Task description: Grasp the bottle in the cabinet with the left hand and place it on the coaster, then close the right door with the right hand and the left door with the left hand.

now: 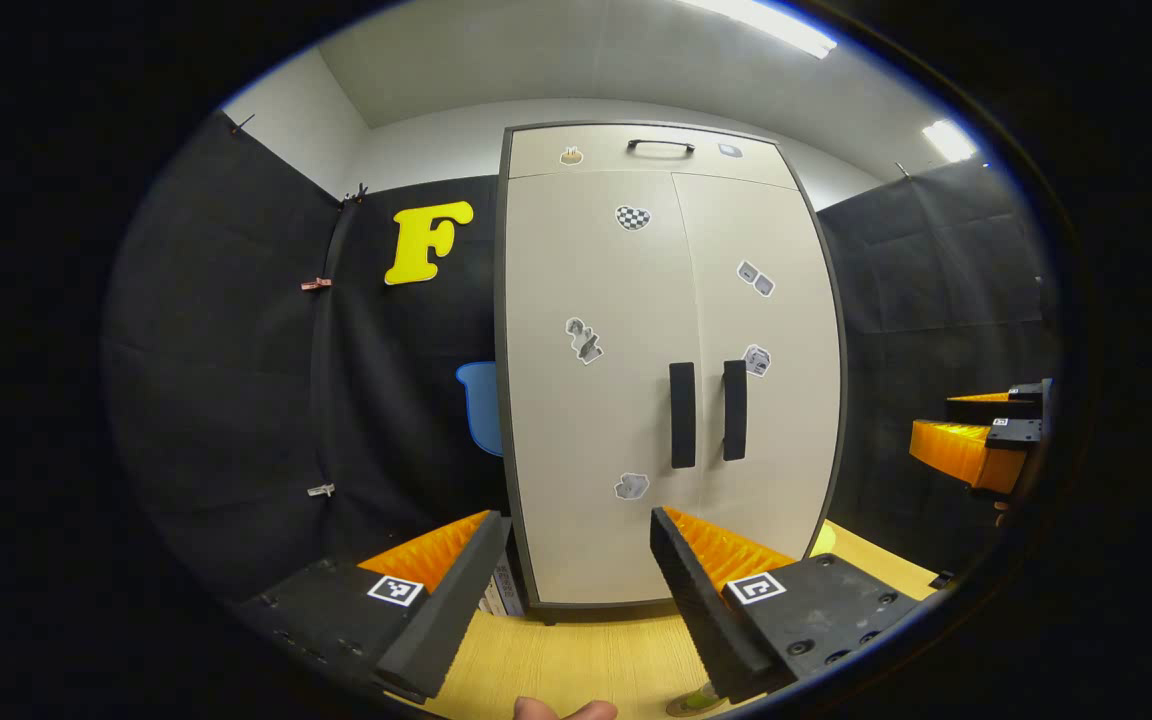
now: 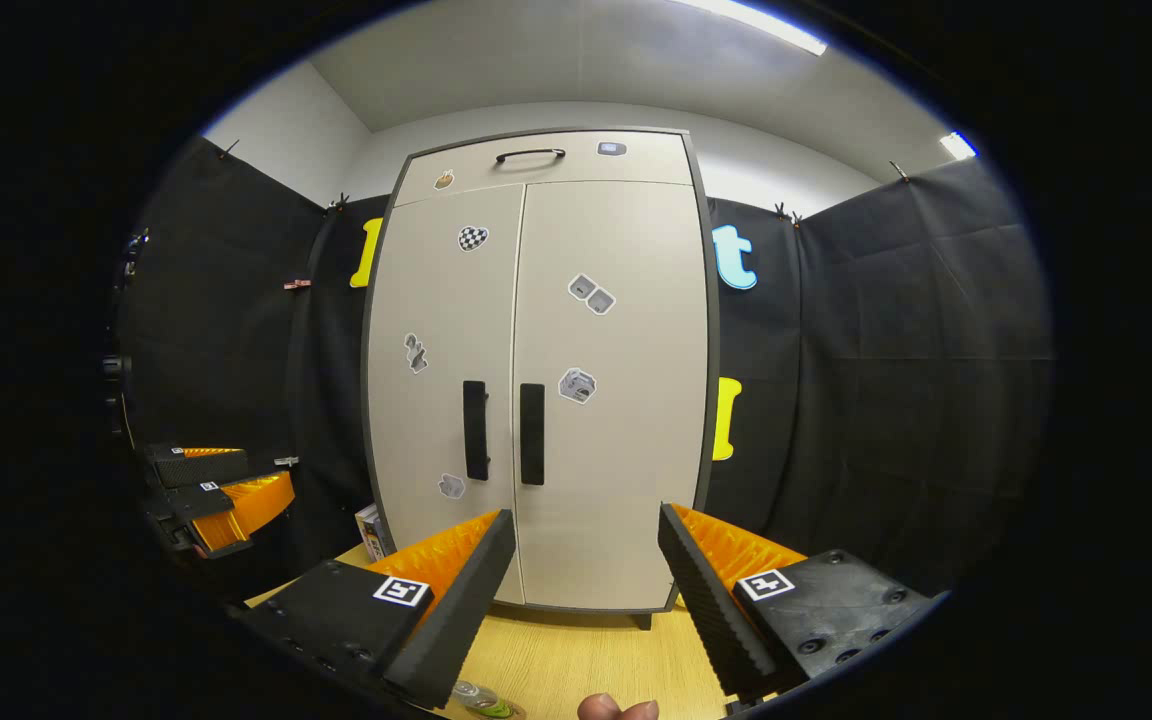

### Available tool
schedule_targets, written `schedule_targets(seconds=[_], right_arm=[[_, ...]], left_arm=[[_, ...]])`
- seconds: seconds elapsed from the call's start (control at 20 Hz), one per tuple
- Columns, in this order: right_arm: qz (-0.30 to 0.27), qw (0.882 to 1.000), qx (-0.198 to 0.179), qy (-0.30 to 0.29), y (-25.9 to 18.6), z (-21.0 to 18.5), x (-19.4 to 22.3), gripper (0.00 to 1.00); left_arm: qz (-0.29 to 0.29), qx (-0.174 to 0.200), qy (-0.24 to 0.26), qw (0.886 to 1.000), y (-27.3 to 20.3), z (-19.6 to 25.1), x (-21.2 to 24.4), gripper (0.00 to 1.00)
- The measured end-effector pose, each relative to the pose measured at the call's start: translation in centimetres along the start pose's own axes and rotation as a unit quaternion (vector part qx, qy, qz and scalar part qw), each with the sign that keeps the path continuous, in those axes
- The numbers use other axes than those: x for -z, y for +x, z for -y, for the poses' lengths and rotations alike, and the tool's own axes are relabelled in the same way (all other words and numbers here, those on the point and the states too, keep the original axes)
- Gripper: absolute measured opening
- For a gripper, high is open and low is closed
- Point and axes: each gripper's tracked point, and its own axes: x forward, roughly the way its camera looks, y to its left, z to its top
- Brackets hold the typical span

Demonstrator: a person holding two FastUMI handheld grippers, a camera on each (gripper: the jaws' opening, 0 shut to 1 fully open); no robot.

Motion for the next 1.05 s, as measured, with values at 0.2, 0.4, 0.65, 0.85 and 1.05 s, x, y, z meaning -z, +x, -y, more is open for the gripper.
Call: schedule_targets(seconds=[0.2, 0.4, 0.65, 0.85, 1.05], right_arm=[[0.001, 1.000, 0.000, 0.000, 0.05, -0.08, 0.00, 0.96], [-0.002, 1.000, -0.001, 0.002, 0.14, -0.06, 0.26, 0.96], [0.000, 1.000, 0.001, 0.003, 0.30, 0.19, 0.26, 0.96], [-0.002, 1.000, -0.001, 0.003, 0.43, 0.07, 0.38, 0.96], [0.003, 1.000, -0.003, 0.003, 0.55, 0.01, 0.19, 0.96]], left_arm=[[0.002, 0.001, -0.003, 1.000, -0.04, -0.05, -0.10, 0.94], [0.000, 0.000, -0.001, 1.000, 0.02, 0.02, 0.06, 0.95], [-0.001, 0.000, 0.003, 1.000, 0.25, 0.32, 0.19, 0.94], [-0.001, -0.001, 0.002, 1.000, 0.42, 0.45, 0.23, 0.94], [-0.002, -0.003, 0.001, 1.000, 0.54, 0.56, 0.24, 0.94]])
